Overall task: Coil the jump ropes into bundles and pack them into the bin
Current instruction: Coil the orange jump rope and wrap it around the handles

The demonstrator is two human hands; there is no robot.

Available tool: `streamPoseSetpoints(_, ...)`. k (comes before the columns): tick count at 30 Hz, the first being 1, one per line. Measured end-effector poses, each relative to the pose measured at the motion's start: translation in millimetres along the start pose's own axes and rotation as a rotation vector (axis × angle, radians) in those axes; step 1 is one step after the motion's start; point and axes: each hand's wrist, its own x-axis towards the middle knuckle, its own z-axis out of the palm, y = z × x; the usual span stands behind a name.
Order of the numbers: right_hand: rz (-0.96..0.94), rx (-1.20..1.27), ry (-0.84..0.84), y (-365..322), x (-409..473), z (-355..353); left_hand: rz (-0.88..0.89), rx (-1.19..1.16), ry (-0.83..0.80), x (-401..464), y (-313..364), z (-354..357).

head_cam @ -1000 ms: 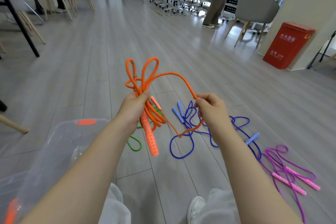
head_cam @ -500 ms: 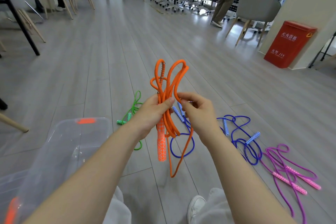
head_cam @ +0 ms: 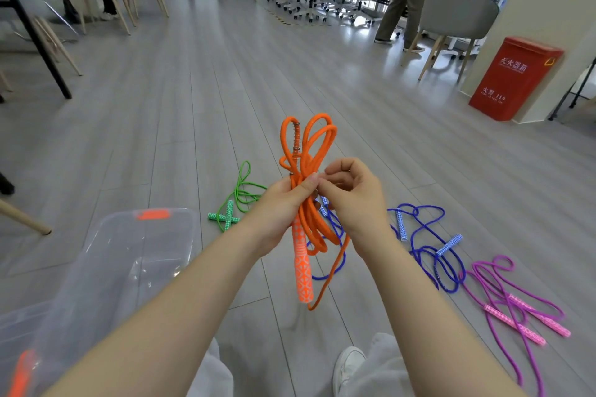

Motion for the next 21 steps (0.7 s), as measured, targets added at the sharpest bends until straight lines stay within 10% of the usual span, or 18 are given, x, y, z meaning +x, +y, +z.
streamPoseSetpoints(12,-0.039,-0.324,0.026,5,3,-6,-0.019,-0.364,0.437,19,7,-20)
streamPoseSetpoints(17,0.32,-0.678,-0.748,8,-5,-22,0.091,-0.415,0.512,23,15,-39)
streamPoseSetpoints(21,0.273,-0.581,-0.782,8,-10,-12,0.094,-0.417,0.493,21,18,-39)
